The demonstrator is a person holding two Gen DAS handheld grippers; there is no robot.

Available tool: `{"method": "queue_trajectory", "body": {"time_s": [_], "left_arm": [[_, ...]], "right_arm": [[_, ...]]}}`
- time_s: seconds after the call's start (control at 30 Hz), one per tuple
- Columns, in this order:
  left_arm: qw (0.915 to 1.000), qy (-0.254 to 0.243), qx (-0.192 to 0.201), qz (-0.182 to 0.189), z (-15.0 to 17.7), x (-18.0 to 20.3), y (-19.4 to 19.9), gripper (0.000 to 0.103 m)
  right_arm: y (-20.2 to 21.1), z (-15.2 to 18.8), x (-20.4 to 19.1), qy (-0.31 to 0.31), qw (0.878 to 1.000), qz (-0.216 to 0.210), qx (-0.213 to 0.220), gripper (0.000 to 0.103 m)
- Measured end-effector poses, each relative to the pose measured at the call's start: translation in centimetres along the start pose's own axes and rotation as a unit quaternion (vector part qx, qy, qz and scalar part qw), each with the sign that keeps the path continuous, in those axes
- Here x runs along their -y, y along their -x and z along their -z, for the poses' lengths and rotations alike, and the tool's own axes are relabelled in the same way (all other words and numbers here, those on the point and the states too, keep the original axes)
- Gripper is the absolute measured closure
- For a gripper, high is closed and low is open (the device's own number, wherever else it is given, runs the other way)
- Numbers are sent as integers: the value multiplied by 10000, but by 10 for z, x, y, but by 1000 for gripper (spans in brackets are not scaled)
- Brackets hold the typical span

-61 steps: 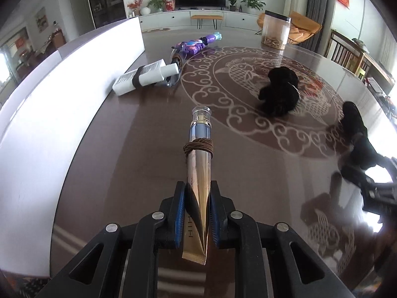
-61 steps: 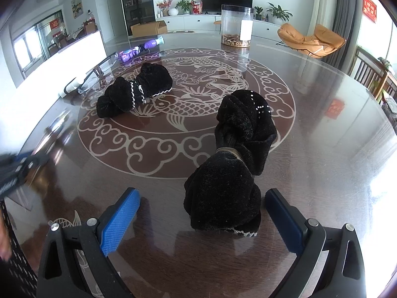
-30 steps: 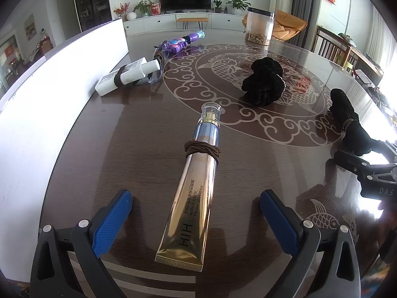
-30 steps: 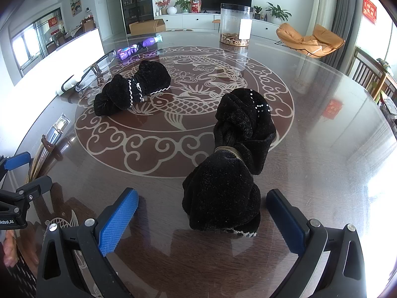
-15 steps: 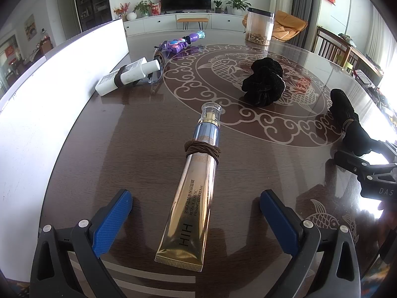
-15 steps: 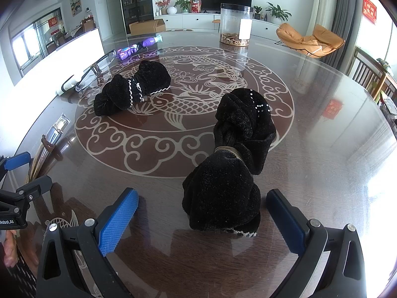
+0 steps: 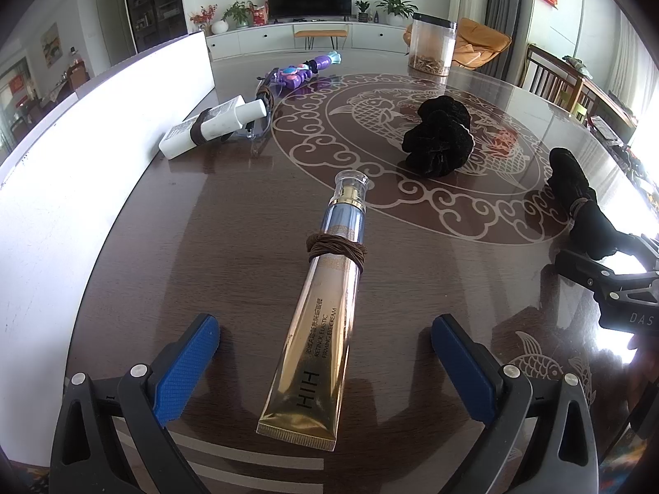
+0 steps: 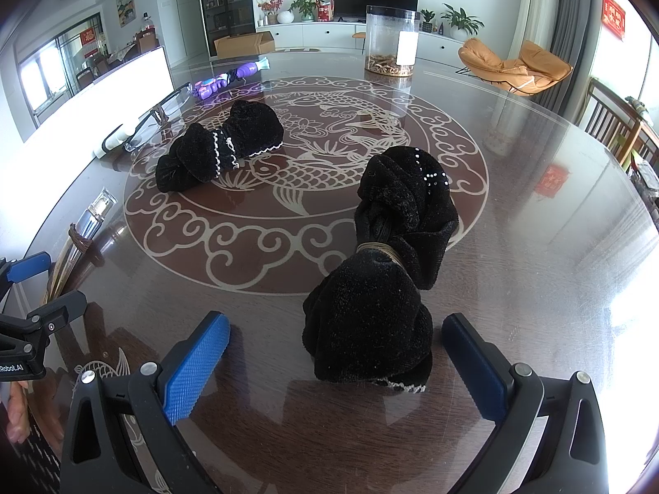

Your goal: Organize objects

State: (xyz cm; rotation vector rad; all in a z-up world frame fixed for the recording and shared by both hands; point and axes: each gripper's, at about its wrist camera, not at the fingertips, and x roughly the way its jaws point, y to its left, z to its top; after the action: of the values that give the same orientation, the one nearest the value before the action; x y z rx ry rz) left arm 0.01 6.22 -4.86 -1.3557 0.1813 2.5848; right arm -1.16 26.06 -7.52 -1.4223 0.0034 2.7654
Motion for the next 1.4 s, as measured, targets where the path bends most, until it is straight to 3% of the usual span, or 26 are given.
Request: {"method": "queue_trajectory", "body": {"time_s": [0.27,0.3,0.33,0.4,0.57,0.67,0.73,0.83,0.87,0.9,1.17,1.27,1.4], "left_arm": [[9998,-164,-36,121,-9,4,-4,0],[9997,-186,18,164,-8,4,-2,8],[9994,-240,143,183,-8,5,2,41],[9990,-302,256,217,-10,5,6,78],[9976,54,291,619,-9,-9,6,78],[9944,400,475,860,-11,-22,13,78],[9900,599,646,1097,-10,-31,20,78],[9838,820,885,1325,-8,-41,31,78],[9819,886,949,1381,-7,-43,35,78],[9795,960,1024,1443,-7,-47,38,78],[9660,1441,1597,1435,3,-79,90,78],[9596,1663,1852,1310,-2,-105,117,78],[9546,2064,1977,836,-17,-158,145,78]], "right_arm": [[0,0,0,0,10000,0,0,0],[0,0,0,1,10000,1,-1,0],[0,0,0,2,10000,3,-2,0],[0,0,0,-4,10000,-11,0,0],[9,-17,13,-61,9971,-711,-269,0],[12,-45,14,225,9966,-599,-517,0],[2,-59,14,274,9952,-467,-812,6],[-13,-65,18,168,9923,-608,-1068,31],[-19,-63,19,156,9913,-636,-1143,58],[-21,-61,20,146,9913,-629,-1146,72],[16,-60,15,65,9957,-772,-504,72],[44,-85,-12,235,9943,-1036,-98,72],[77,-130,-72,617,9839,-1622,436,72]]}}
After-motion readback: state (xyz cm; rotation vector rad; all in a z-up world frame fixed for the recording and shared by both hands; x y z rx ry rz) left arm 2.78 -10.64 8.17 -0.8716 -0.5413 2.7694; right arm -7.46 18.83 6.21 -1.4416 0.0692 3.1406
